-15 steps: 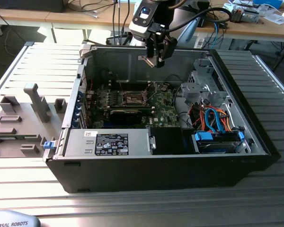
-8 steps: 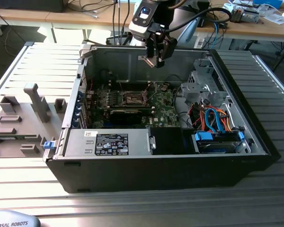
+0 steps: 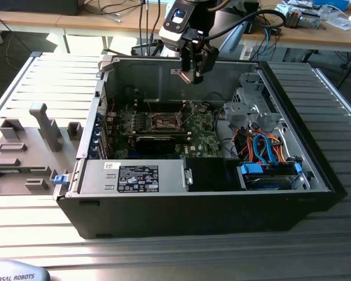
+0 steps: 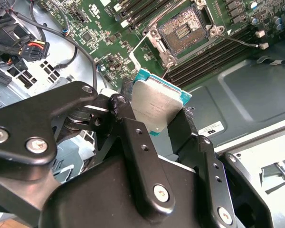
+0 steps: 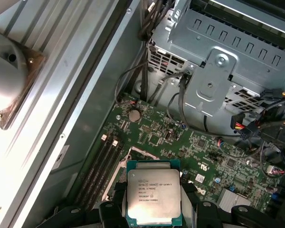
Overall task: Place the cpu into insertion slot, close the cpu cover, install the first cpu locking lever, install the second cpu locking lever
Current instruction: 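Place the cpu into insertion slot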
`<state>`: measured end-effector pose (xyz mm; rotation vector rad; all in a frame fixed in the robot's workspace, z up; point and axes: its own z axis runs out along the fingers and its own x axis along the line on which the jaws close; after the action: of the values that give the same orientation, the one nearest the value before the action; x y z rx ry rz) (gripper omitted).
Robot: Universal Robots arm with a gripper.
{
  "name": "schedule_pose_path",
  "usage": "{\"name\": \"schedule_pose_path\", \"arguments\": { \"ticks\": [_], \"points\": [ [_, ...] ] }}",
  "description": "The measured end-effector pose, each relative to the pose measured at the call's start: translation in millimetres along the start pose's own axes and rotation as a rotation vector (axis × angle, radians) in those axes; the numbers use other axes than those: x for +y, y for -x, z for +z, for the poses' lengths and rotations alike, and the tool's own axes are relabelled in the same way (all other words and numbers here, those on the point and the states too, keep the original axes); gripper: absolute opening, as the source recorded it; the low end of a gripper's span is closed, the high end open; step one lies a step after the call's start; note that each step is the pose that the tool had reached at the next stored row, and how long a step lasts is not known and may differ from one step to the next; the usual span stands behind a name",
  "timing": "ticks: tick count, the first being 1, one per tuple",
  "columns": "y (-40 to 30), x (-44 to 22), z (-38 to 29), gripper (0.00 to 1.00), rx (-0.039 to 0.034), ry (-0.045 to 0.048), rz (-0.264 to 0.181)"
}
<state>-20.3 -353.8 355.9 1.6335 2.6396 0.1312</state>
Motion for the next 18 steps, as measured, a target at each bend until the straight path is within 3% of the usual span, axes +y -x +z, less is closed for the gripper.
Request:
{"name": "schedule_pose_path", "arguments": {
  "ticks": [18],
  "points": [
    [0.0, -0.1, 0.7, 0.54, -0.0017, -0.0002, 0.012]
  ]
}}
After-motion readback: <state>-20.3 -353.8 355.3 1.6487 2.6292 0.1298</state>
